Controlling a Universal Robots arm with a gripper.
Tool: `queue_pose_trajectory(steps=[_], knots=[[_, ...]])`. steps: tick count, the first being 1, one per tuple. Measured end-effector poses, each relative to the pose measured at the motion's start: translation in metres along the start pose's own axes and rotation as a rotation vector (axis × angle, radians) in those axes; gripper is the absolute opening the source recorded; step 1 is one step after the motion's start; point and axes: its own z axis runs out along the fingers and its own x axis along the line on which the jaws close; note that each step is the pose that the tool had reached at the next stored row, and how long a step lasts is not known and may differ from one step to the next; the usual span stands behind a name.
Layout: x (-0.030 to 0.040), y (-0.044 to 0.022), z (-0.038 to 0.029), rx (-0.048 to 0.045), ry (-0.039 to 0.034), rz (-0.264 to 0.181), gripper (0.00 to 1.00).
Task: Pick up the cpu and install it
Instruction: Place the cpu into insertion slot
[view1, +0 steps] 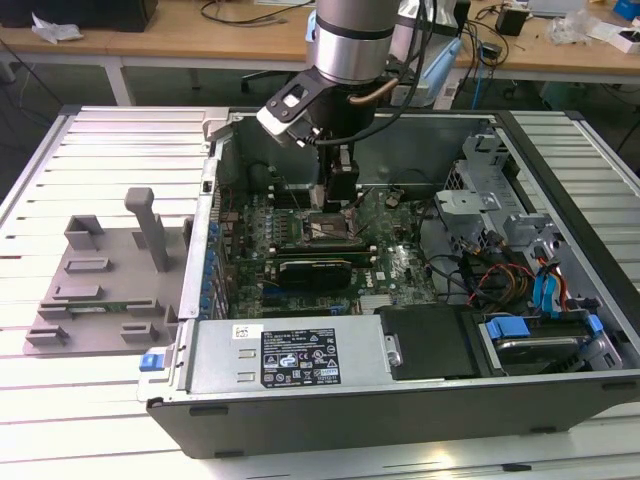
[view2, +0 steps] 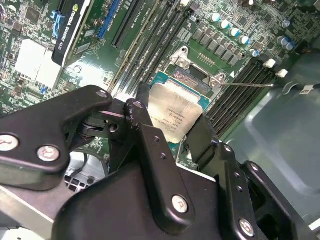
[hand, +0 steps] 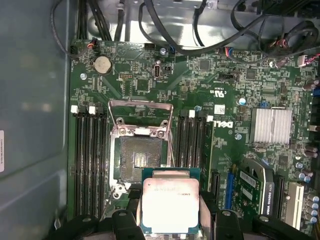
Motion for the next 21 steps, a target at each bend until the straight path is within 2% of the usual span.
queue_pose_trajectory(steps=[10,21], knots=[[0.0009,0.0015,0.0040,0.0002,0.0000,0.004,0.55],[0.0068,0.0049,0.0116,0.0003,0.0000,0.004,0.55]])
